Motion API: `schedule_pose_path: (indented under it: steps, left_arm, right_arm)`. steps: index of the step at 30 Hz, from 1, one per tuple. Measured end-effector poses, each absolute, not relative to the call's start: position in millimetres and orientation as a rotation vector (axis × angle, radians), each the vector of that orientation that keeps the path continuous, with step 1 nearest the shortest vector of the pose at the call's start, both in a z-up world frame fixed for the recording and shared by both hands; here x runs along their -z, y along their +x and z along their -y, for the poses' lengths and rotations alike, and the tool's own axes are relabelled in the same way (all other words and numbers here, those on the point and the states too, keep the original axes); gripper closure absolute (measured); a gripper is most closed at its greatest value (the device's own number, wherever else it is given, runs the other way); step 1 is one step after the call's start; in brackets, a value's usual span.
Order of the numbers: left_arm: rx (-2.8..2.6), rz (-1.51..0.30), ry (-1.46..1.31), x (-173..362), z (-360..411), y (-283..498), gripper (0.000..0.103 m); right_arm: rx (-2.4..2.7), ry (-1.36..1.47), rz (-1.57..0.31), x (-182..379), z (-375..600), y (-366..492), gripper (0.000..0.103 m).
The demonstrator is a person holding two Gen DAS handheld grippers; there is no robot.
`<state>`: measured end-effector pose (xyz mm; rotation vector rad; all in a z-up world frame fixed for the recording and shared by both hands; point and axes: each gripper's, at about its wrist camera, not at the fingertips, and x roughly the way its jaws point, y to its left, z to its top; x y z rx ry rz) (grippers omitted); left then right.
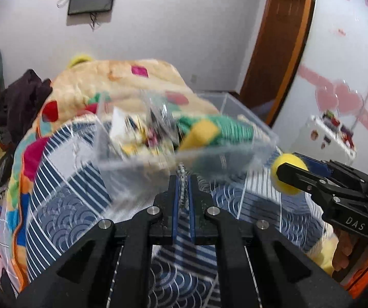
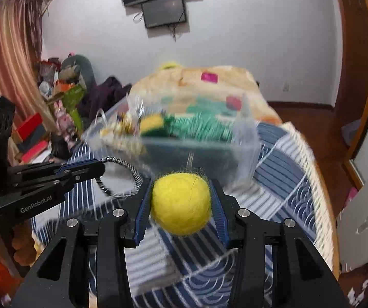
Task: Organize soft objects
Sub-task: 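Grasp the braided bracelet with the left tool while the right tool grasps the yellow ball, then drop the bracelet and yellow ball into the clear box and open both tools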
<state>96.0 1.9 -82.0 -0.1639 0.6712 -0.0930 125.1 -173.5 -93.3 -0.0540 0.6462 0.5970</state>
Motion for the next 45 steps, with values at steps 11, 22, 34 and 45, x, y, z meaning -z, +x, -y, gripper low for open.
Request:
schedule_pose_path:
  steps: [11,22,34,45]
  left_arm:
    - [0.021,-0.630,-0.070,64,-22,103,0.095]
    - [0.081,-0.837,-0.102,127,-28,83,0.035]
    - [0.073,-0.856,-0.007,150,3,67,0.050]
    - [0.056,-0.784,-0.062,119,-18,69,0.087]
  right_arm:
    - [-0.534,-0.011,-0.545,66,178,145,0.063]
    - [-0.538,-0.020,-0.593,77,177,152,0.062]
    - [-0.543,-0.028,-0.614,81,177,153,0.062]
    - [-0.531,-0.015,-0.596,76,182,156,0.062]
